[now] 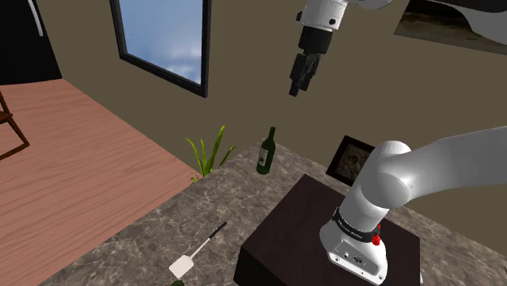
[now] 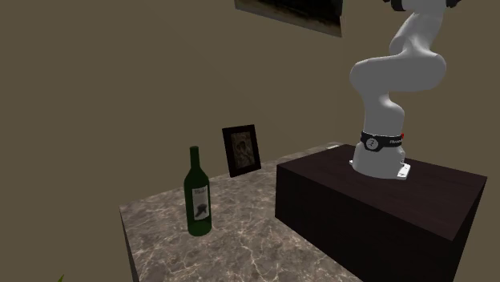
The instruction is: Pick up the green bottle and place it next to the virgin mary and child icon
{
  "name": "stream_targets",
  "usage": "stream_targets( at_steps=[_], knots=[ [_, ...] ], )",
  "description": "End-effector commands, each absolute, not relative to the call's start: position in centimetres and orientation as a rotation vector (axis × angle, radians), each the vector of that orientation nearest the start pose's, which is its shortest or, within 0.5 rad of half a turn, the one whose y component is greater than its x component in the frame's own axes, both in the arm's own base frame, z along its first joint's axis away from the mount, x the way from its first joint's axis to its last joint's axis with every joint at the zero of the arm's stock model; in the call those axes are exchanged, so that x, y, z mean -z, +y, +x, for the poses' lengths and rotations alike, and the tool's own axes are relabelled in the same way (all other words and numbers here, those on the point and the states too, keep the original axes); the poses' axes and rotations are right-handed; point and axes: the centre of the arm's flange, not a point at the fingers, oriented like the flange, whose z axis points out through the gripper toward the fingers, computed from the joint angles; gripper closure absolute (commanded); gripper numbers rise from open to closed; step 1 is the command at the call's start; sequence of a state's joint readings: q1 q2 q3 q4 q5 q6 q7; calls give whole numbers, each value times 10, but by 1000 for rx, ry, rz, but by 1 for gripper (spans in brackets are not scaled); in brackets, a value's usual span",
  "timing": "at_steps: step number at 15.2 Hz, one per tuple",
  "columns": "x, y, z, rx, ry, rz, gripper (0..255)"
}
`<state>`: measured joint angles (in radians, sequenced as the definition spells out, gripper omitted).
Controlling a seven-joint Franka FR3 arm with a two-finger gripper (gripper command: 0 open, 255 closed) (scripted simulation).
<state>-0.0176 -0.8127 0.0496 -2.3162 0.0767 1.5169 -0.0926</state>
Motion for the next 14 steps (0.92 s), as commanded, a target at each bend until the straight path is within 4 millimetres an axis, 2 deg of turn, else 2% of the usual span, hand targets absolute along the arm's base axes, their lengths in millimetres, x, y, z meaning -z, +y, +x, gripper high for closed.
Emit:
stream_targets(
  at_steps=[1,14],
  knots=[
    [-612,23,294,22,-177,-3096,0],
    [-505,-93,357,37,-207,-3105,0]
  ],
)
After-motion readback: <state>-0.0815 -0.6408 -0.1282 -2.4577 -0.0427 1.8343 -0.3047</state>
